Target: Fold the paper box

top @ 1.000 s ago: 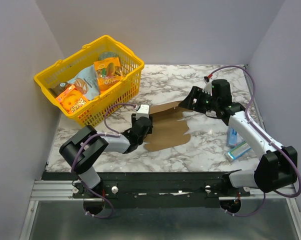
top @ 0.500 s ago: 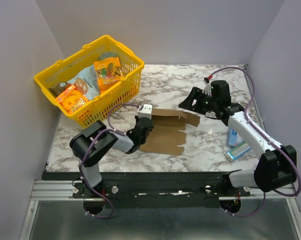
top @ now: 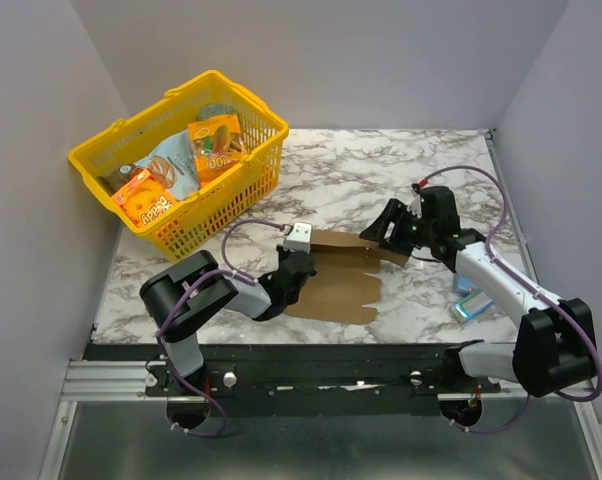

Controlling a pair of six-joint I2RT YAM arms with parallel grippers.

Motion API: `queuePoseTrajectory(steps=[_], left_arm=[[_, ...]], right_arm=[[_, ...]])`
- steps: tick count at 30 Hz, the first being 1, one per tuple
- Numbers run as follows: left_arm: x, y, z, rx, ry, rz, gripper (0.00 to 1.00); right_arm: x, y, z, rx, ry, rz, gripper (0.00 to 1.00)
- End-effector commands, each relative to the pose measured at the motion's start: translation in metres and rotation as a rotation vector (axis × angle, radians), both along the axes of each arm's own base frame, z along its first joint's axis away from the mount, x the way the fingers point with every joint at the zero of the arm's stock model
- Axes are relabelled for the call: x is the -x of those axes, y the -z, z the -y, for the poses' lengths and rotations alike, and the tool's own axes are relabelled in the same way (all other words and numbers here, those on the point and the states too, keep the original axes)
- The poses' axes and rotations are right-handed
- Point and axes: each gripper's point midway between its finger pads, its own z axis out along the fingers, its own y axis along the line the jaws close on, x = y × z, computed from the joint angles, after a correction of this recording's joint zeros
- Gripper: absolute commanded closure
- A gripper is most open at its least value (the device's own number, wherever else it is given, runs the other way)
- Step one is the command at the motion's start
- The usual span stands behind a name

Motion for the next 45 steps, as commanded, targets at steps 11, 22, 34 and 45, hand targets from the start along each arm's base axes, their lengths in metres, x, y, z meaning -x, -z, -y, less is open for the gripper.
queuePoseTrajectory(steps=[11, 22, 34, 45], left_arm=[[0.014, 0.004, -0.012, -0.050, -0.039, 0.009, 0.82], [0.020, 0.004, -0.016, -0.057, -0.045, 0.011, 0.82], [0.025, 0.002, -0.010, -0.052, -0.026, 0.013, 0.82], [0.027, 0.001, -0.010, -0.051, -0.023, 0.012, 0.82]], right_arm=[[-0.010, 0.016, -0.008, -0.062, 0.032, -0.016, 0.25], [-0.009, 0.020, -0.027, -0.189, -0.011, -0.047, 0.28], [-0.007, 0.018, -0.046, -0.309, -0.047, -0.081, 0.39], [-0.009, 0.013, -0.053, -0.351, -0.062, -0.086, 0.62]])
